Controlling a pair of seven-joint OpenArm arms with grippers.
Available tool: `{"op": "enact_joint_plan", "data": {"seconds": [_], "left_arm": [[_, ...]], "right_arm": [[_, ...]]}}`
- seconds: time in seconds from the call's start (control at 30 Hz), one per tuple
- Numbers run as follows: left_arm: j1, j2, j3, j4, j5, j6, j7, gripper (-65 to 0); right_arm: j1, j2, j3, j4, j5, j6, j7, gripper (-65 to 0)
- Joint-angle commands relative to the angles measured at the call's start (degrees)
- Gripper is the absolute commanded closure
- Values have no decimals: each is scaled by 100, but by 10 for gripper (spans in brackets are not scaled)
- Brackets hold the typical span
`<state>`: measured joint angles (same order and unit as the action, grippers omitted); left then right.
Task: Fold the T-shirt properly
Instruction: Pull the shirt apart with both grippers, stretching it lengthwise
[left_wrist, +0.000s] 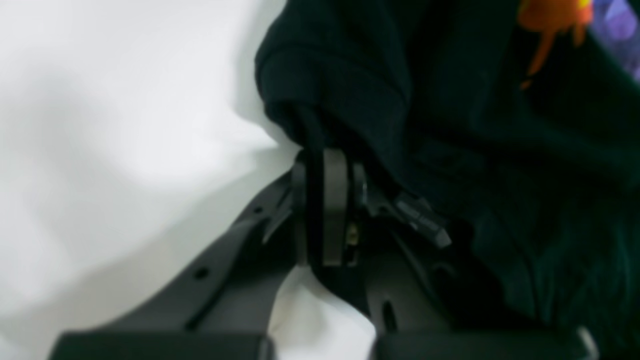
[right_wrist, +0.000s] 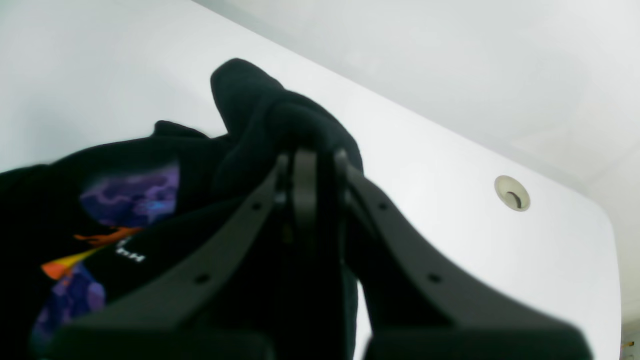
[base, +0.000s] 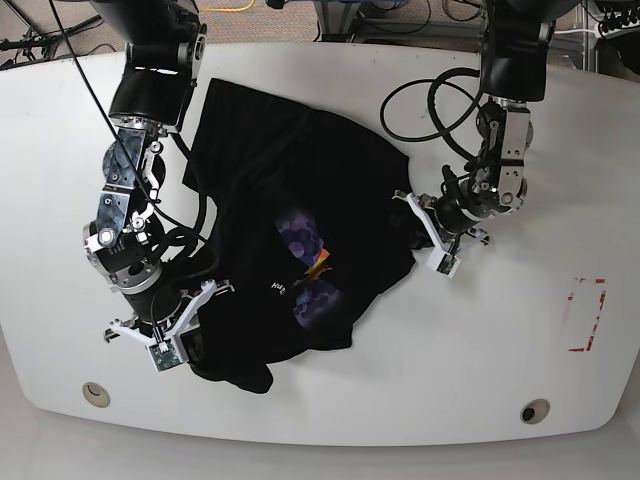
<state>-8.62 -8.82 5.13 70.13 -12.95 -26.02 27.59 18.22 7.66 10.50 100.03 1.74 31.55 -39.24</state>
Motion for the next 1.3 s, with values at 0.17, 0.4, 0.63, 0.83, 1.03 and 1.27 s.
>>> {"op": "enact_joint_plan", "data": {"seconds": [0.17,0.4,0.63,0.83,1.03,1.27], "left_arm": [[-27,-263,-117,717,-40,-8,-2,-2],[69,-416,-410,1482,-51,-27,90,-1],[206,-486,-1178,2124,-63,-188,468,-2],[269,-565,-1502,2498,-84,-218,587,-2],[315,-715,-1568,2733,-109,-191,583,-3],[295,-987,-1608,3010,-120,-304,593,-1]], "right_arm": [[224,99,5,57,84,-26,221,-6],[271,129,49,22,84,-24,237,-5],[216,160,95,41,65,-30,247,-5],[279,221,140,18,62,-26,252,-5],[417,338,114,-18,64,-28,243,-4],[796,496,72,-70,36,-30,192,-6]]}}
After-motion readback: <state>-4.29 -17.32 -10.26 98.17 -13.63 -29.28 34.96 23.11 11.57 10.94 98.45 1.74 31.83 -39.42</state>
